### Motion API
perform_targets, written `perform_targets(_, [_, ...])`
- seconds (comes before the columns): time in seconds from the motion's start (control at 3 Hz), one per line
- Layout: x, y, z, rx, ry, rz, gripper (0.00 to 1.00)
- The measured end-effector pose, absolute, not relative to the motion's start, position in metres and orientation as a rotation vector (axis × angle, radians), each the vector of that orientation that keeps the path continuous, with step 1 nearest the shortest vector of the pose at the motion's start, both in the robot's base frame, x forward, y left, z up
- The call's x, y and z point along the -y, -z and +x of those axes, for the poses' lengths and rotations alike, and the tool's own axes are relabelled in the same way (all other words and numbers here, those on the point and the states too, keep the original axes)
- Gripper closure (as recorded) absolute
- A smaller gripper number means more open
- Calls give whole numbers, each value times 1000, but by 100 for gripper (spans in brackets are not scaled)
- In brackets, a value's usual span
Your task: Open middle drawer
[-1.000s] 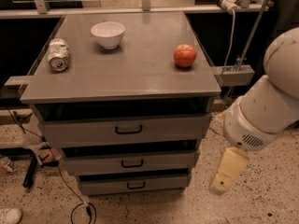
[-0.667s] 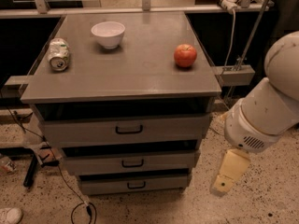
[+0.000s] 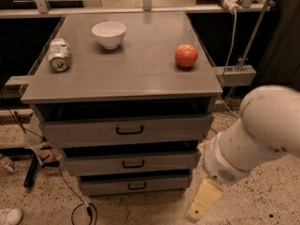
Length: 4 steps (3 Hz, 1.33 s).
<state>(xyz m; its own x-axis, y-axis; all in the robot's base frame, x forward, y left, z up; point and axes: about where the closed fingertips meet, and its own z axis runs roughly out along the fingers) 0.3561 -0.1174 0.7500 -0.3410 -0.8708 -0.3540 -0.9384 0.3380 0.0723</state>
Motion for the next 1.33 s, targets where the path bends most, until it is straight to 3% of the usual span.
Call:
perform_targets(0.67, [55,-657,362,-2369,-517,-1551,0])
perform_targets(1.33, [55,-658,364,-2366,-510,-1543,0])
